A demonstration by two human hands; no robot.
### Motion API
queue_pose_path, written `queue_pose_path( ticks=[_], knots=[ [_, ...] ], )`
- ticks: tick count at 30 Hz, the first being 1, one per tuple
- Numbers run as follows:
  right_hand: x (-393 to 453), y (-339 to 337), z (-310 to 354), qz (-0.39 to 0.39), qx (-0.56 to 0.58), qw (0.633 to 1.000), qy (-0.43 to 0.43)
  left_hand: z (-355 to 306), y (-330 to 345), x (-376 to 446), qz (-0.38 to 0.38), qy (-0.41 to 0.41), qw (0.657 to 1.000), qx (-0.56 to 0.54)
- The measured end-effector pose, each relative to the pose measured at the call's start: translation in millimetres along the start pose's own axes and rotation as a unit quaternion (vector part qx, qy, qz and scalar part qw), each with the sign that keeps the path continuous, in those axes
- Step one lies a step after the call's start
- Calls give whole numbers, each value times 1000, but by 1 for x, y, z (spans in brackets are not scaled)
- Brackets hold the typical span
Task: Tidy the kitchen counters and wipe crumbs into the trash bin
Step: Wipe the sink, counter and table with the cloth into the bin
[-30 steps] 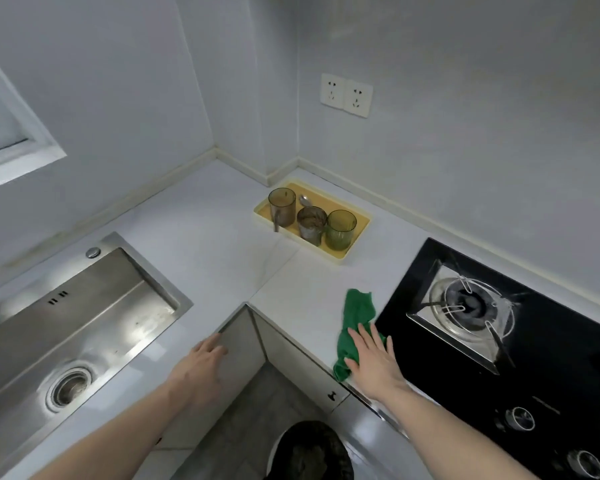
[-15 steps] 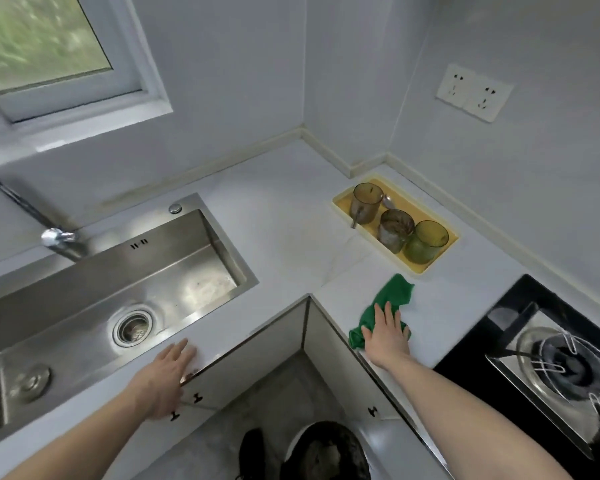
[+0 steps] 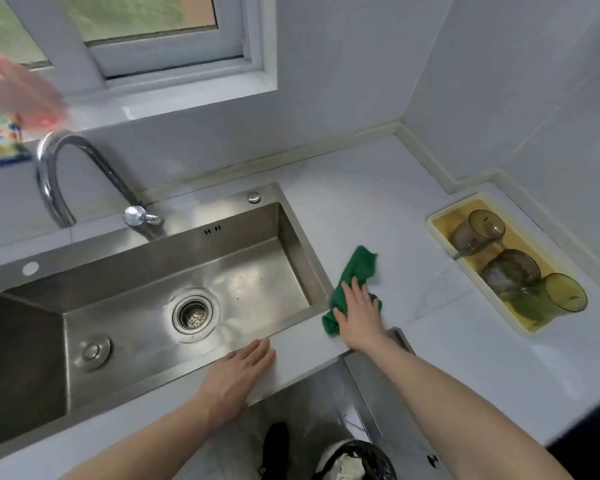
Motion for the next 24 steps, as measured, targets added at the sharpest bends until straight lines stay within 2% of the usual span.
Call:
queue_pose_path(
  ticks=[4,8,12,17,21,24],
  knots=[
    [-31,35,104,7,-41,990,-135,2,1,3,-4,-9,1000,-22],
    [-39,42,115,21,-68,980,-185,0,0,-1,-1,-19,1000,-15],
    [-29,21,65,13,-63,989,-133,18,5,-30,-17,-42,999,-21],
    [-29,13,25,10,-88,991,-96,76,32,-115,-61,-121,989,-65],
    [-46,25,39,0,-65,997,-36,118,61,-185,-88,-222,966,-98],
    [-67,42,74,-1,-63,997,-37,137,78,-229,-117,-288,943,-122]
  ],
)
Point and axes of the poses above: each hand's wrist, its own x-axis towards the middle knuckle, its own y-axis out of the palm, z = x × y, the point moved 8 cm from there along x, towards the middle knuckle, and after that the axes turned 13 degrees about -x, right-handed, at the moved point
